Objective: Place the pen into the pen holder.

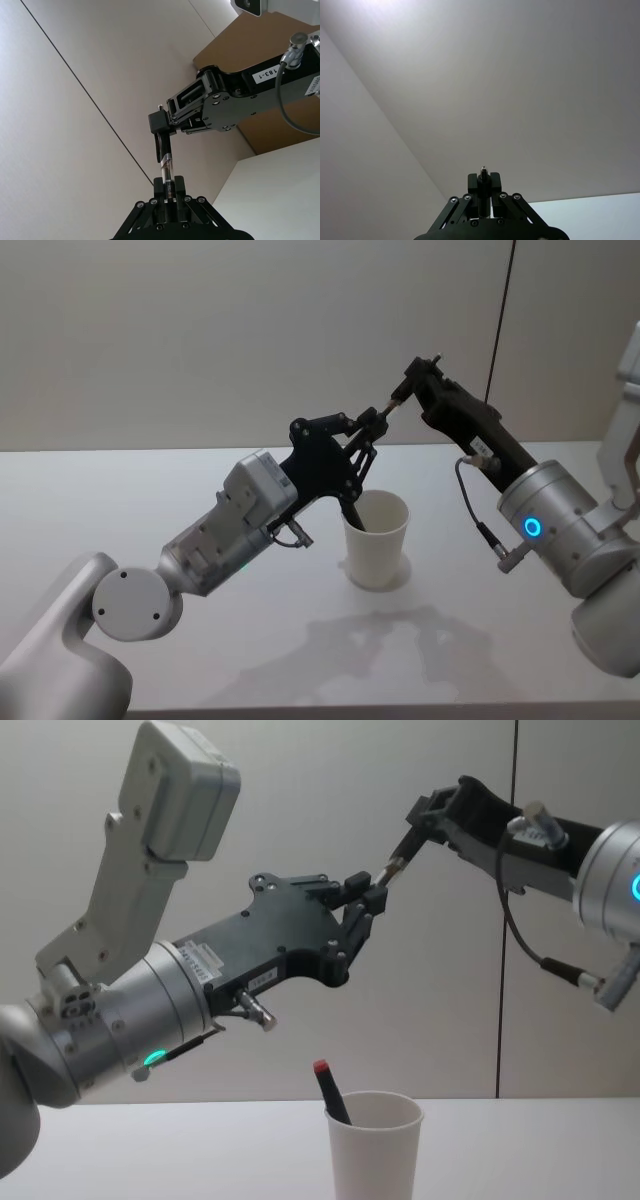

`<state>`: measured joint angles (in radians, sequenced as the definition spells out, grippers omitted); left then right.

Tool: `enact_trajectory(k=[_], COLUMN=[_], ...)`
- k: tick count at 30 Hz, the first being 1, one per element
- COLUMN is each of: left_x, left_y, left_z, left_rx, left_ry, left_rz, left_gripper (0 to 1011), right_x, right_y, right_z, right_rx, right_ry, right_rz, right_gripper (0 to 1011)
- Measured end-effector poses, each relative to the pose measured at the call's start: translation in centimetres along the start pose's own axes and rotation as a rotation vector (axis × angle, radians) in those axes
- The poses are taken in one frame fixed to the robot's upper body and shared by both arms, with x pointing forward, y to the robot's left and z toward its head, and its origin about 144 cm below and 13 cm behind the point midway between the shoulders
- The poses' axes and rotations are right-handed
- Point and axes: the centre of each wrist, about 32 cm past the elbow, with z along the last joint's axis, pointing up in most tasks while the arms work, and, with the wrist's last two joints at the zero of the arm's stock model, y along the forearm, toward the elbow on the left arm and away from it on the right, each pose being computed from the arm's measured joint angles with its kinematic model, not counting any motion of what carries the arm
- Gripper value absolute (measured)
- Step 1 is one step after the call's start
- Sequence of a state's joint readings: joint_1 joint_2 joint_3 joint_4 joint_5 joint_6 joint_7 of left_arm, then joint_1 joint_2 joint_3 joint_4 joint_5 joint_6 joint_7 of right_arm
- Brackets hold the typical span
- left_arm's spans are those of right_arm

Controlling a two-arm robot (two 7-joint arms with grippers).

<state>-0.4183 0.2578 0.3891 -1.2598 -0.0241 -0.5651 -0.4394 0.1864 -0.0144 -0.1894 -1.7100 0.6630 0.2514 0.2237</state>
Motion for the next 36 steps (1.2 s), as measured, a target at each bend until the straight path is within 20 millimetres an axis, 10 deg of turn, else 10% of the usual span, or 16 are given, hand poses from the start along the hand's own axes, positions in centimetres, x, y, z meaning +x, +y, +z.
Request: enact_trajectory(k=[10,36], left_x=[0.01,0.00], left_y=[0.04,0.01], left_z=[-0.01,-0.01], left_rx=[0.002,0.000], left_ry=[0.000,0.000], left_rz=[0.000,0.000], left_gripper=[173,980], right_x=[-0.13,-0.28], right_y=[0.01,-0.10], right_z=[0.25,0.64], right_rx=[0.011,0.029], right_ry=[0.004,0.000], right_rz=[-0.002,-0.005], right_gripper=[130,130])
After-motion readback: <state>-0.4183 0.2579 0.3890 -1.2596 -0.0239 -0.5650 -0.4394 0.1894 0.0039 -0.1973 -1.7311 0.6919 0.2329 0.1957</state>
